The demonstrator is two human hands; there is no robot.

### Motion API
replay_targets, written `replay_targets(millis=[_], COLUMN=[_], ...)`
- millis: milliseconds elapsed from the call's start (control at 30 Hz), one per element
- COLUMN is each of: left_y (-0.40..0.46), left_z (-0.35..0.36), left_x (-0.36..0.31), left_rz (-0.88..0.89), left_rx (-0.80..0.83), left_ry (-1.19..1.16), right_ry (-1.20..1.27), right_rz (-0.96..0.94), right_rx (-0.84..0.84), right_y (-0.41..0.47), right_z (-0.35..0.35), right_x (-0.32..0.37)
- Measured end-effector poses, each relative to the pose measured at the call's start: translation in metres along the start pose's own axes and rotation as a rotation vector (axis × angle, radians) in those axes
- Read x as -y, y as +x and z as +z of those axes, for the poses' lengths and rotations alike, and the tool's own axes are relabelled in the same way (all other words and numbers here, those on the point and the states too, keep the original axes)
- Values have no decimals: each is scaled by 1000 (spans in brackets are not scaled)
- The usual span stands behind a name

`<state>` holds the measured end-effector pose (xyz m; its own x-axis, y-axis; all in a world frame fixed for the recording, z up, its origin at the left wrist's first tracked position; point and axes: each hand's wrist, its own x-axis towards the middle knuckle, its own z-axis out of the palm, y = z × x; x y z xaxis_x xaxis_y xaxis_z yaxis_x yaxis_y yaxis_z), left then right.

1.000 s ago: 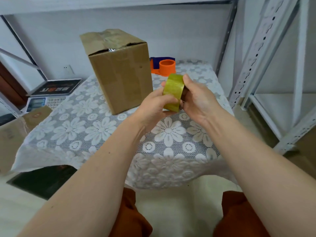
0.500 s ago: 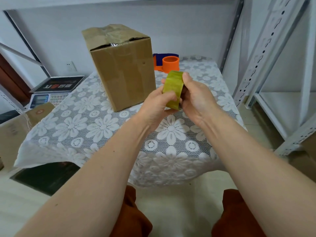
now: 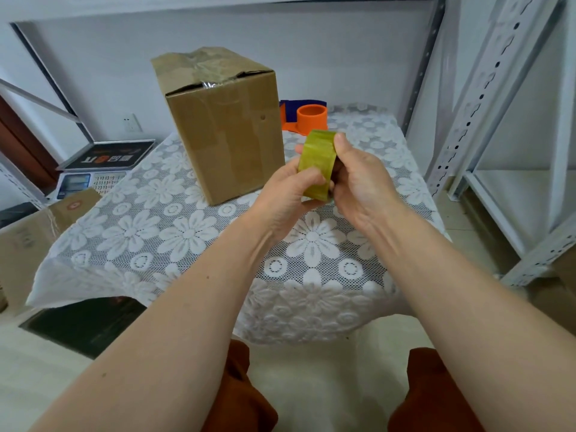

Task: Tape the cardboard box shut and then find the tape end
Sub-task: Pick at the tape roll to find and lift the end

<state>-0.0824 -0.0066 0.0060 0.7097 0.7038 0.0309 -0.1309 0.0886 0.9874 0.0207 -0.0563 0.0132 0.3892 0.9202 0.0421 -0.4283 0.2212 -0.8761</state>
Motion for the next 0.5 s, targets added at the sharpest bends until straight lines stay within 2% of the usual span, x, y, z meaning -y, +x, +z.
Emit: replay_targets(millis=[500], left_y=[-3], left_z=[3], left_x=[0], left_rz=[2], left_rx=[-22], left_ry=[13], right_ry=[-19], right_rz=[-11], right_rx=[2], right_y=[-3], right_z=[-3], right_x=[1])
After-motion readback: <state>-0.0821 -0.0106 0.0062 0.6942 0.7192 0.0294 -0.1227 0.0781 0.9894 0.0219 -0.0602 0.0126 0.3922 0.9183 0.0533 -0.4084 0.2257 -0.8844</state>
